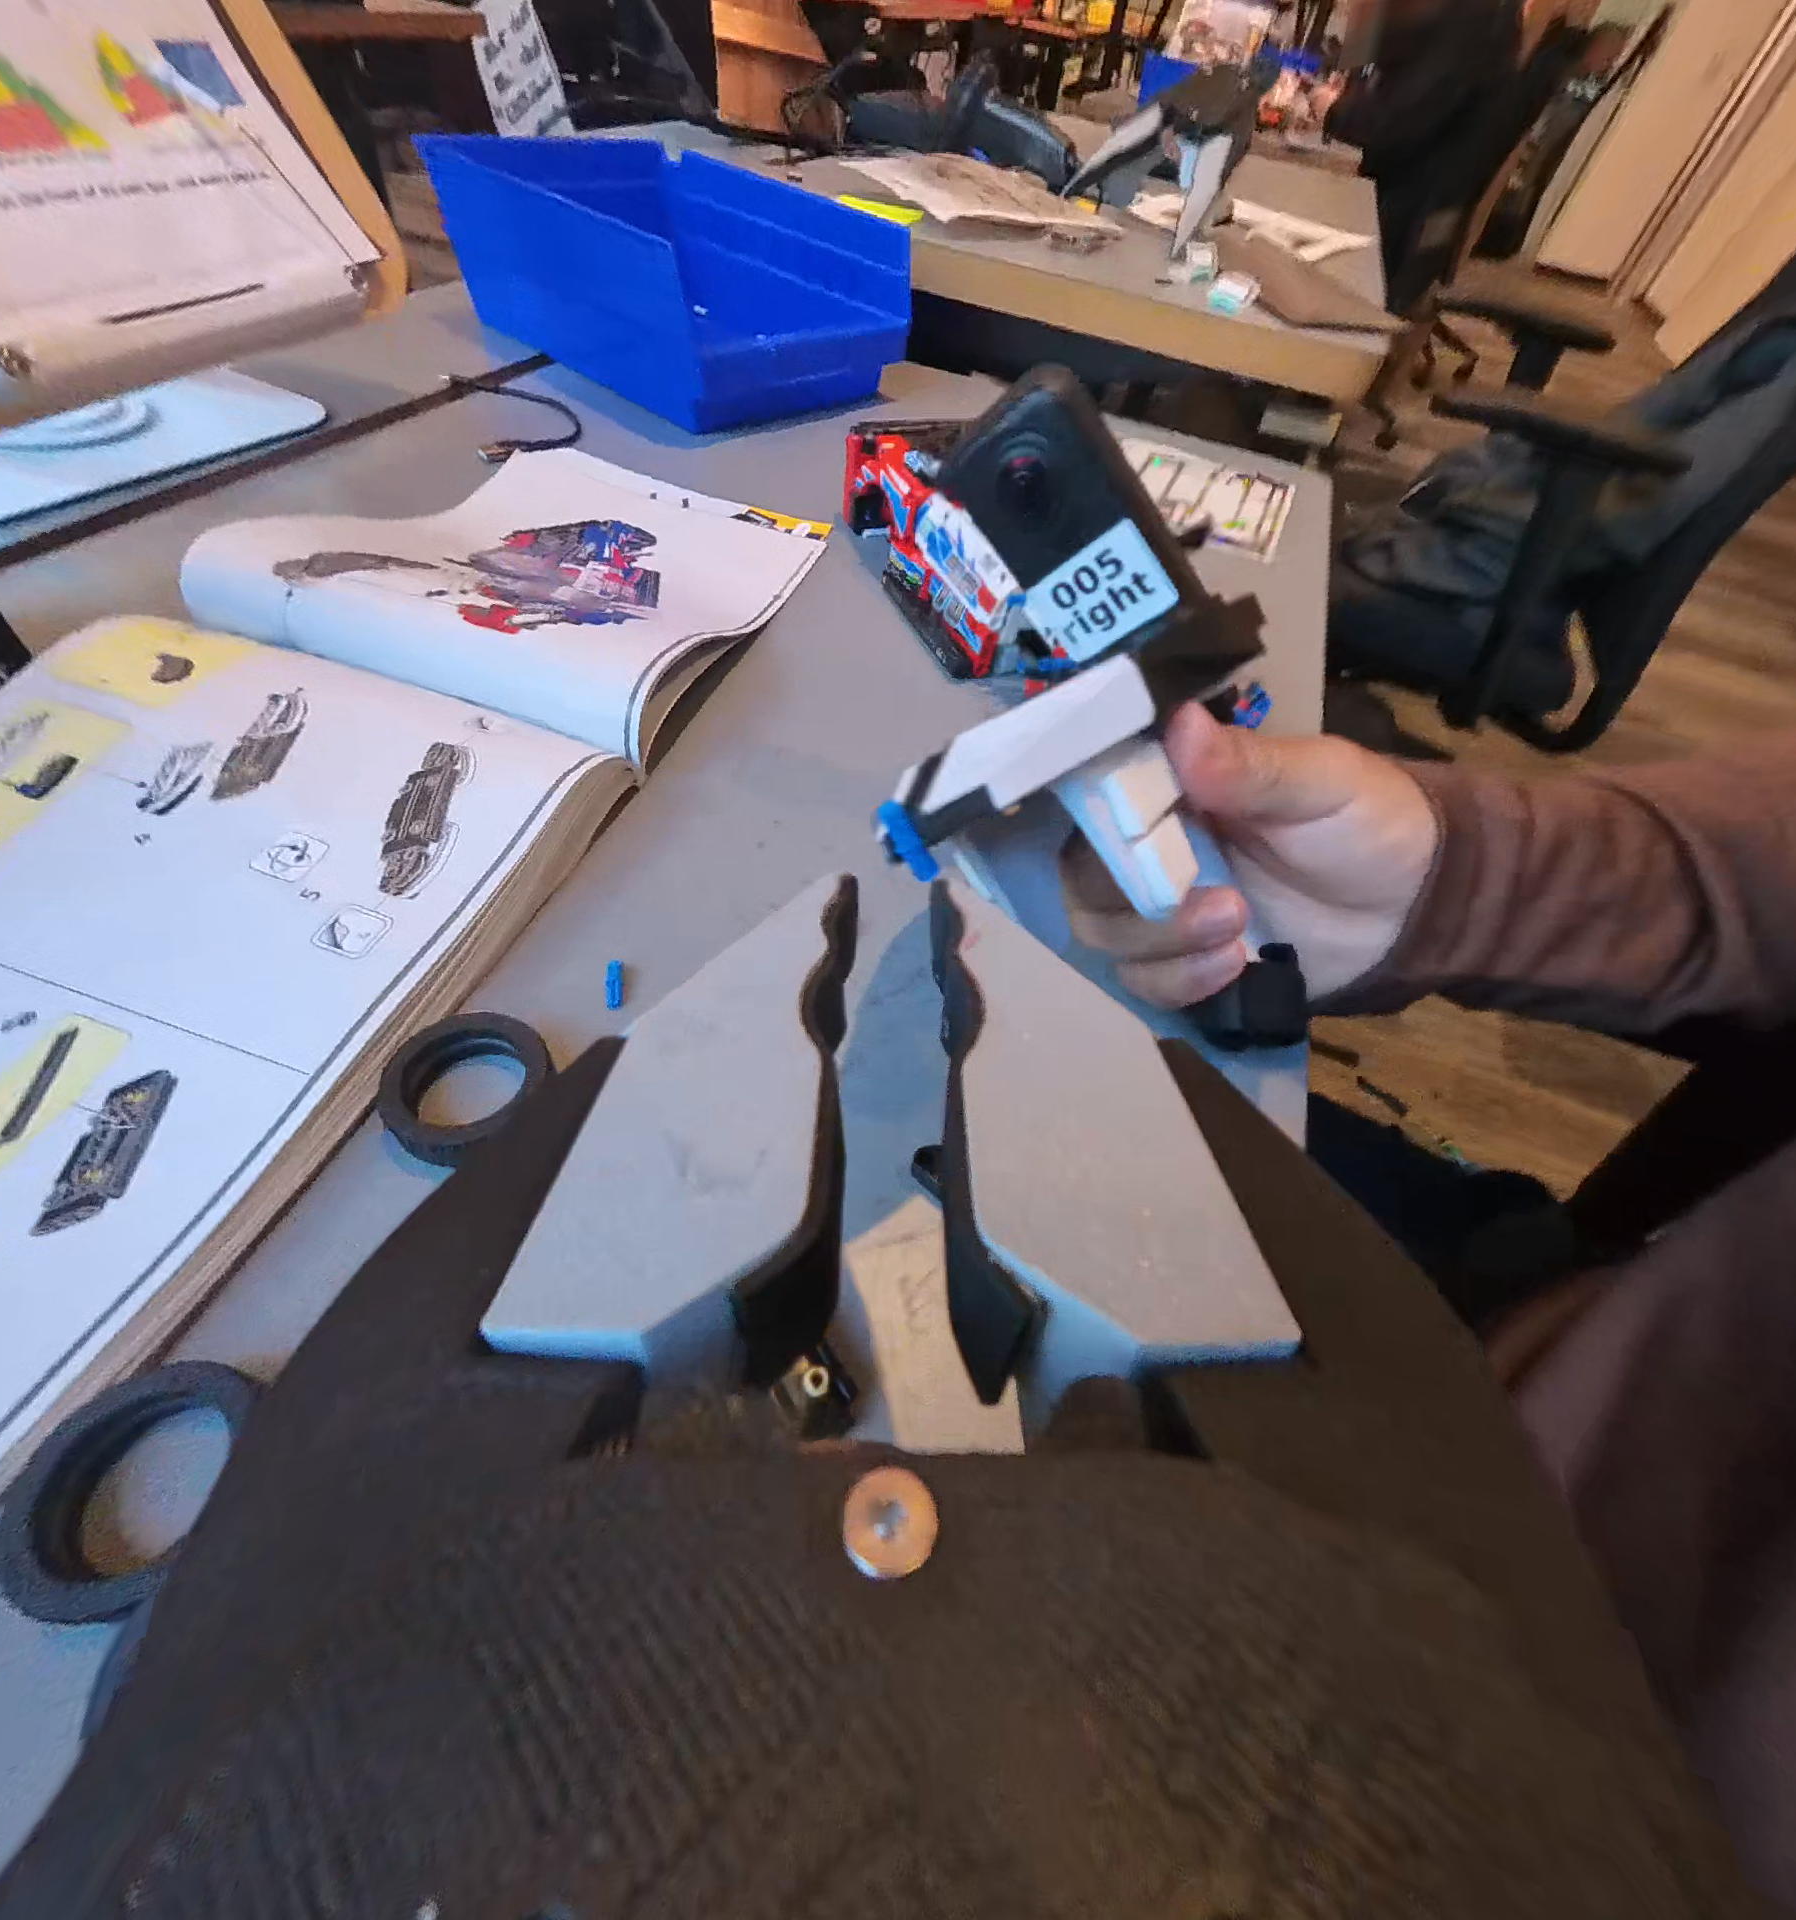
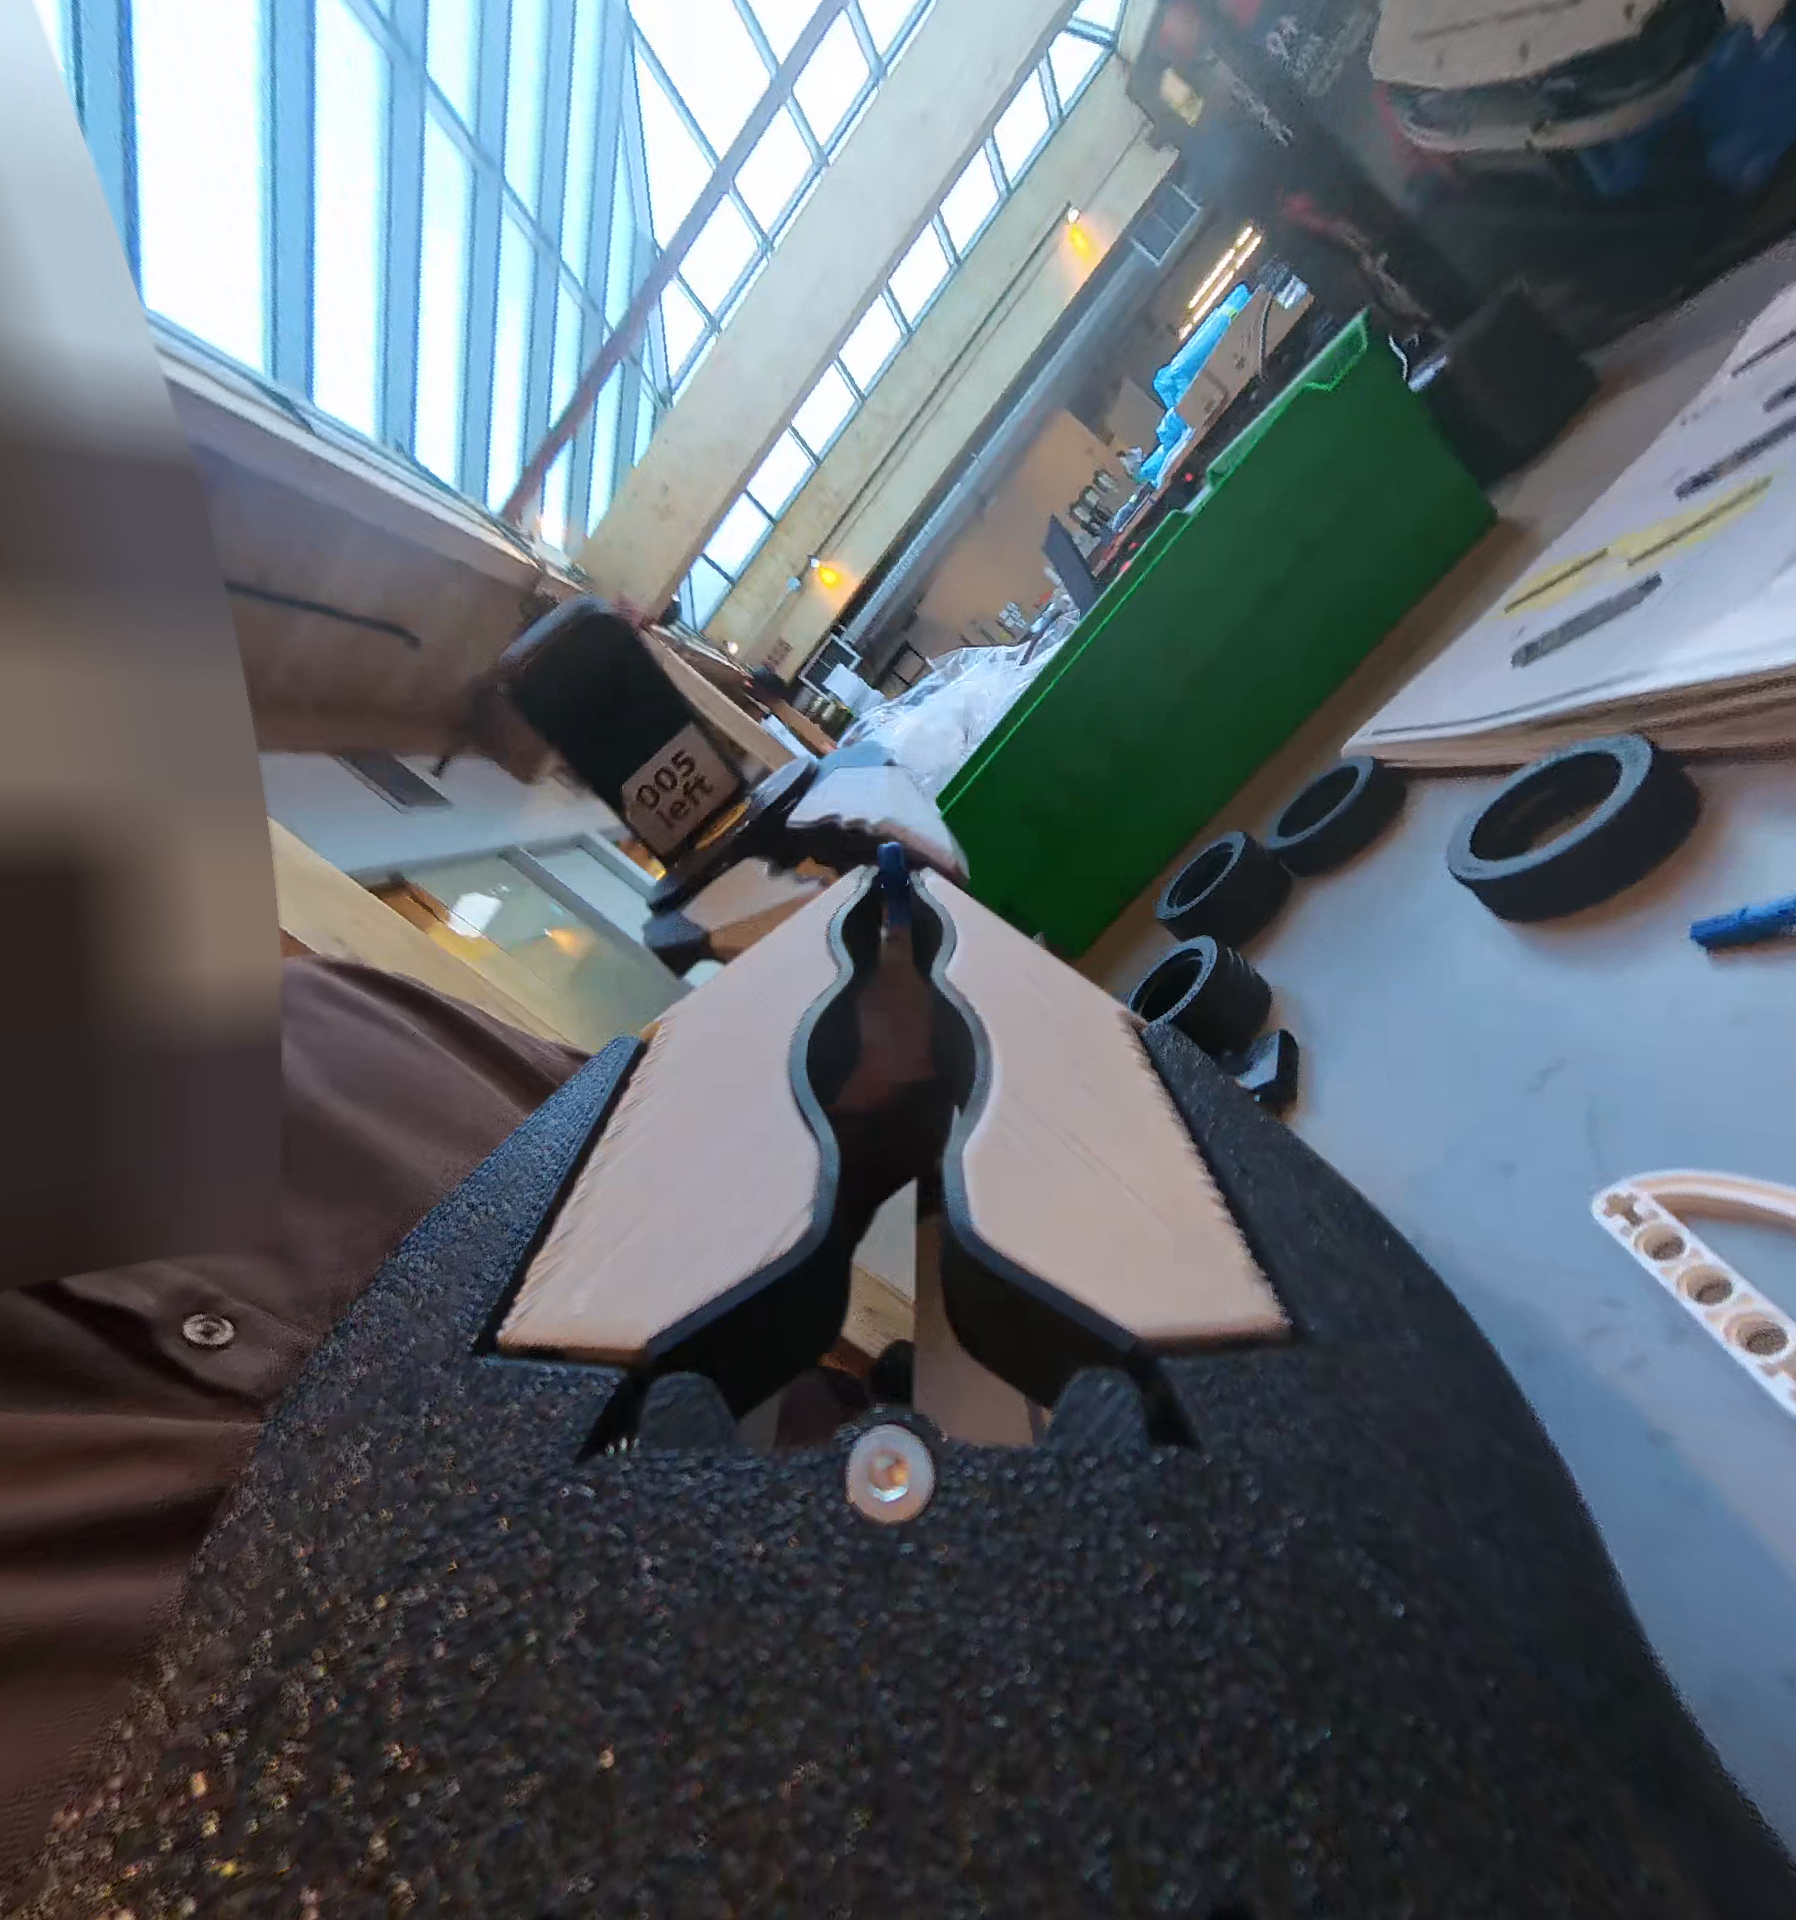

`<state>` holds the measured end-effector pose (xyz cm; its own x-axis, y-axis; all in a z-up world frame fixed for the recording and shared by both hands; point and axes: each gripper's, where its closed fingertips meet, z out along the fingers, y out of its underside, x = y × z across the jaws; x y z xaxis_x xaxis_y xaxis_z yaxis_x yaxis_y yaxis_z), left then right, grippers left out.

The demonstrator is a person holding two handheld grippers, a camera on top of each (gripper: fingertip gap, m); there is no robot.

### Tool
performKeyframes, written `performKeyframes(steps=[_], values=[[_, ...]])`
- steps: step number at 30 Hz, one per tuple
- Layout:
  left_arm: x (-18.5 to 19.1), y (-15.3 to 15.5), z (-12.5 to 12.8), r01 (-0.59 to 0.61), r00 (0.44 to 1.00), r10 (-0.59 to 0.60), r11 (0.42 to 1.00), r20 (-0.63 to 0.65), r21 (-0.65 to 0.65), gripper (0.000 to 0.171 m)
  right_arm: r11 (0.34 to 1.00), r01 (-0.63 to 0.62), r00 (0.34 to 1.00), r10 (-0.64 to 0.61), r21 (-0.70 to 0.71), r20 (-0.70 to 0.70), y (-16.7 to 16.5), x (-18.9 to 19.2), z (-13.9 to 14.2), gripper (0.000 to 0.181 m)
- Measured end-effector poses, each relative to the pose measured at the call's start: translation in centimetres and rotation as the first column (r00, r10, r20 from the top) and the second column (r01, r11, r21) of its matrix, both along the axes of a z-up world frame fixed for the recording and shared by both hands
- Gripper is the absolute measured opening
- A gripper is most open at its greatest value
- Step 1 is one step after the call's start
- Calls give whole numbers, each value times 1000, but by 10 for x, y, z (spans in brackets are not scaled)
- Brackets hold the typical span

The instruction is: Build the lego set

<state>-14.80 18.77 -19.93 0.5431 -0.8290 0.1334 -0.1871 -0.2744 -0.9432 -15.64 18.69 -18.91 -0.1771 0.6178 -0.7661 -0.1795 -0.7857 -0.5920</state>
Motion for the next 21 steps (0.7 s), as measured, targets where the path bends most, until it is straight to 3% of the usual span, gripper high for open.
performKeyframes(steps=[5,9,14,21], values=[[2,-6,11,84,983,-64,990,172,-117,13,994,33,999,-34,101,8,-5,0,8,4],[5,-9,7,107,981,-79,983,180,-152,18,990,42,999,-44,131,10,-8,-2,10,4],[6,-12,5,111,983,-88,983,159,-144,6,983,43,998,-50,180,32,-12,-4,7,4],[5,-14,4,121,983,-98,981,152,-152,6,968,42,996,-60,247,68,-14,-6,5,4]])
